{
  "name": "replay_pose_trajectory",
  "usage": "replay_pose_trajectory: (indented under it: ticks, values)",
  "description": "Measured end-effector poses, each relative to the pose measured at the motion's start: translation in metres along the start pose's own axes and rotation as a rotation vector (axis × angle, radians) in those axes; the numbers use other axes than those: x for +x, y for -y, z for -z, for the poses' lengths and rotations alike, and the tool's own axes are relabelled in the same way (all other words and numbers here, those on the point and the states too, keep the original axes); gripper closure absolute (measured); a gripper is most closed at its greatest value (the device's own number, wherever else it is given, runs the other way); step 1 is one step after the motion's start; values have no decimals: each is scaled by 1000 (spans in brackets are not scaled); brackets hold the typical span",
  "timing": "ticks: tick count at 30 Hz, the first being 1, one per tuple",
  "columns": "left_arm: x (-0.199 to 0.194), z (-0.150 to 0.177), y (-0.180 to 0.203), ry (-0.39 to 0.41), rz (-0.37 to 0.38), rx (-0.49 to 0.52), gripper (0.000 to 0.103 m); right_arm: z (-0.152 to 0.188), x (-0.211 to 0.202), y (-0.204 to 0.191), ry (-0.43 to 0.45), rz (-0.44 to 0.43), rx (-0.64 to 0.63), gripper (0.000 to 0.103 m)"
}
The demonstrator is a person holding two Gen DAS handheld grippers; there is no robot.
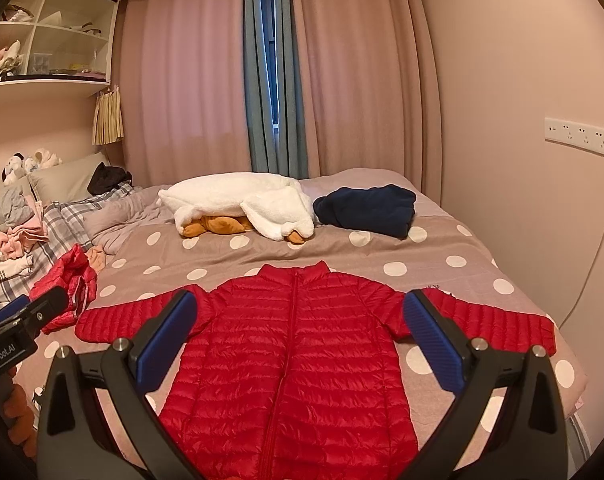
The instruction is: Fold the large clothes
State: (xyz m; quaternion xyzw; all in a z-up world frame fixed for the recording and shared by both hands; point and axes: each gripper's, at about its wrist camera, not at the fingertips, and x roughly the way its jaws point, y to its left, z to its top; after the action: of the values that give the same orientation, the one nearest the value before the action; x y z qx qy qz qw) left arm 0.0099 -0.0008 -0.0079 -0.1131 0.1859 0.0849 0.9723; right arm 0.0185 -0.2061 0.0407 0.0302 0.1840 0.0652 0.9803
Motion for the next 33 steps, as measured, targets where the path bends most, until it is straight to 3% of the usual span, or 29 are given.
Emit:
replay_pose_trajectory:
  ticks: [4, 33]
  values:
    - [1, 0, 1, 7, -35, 7, 0, 0, 1, 1, -3, 2, 2, 0]
    - [3, 0, 4, -1, -15, 23, 0, 3, 1, 2, -6, -4, -7, 0]
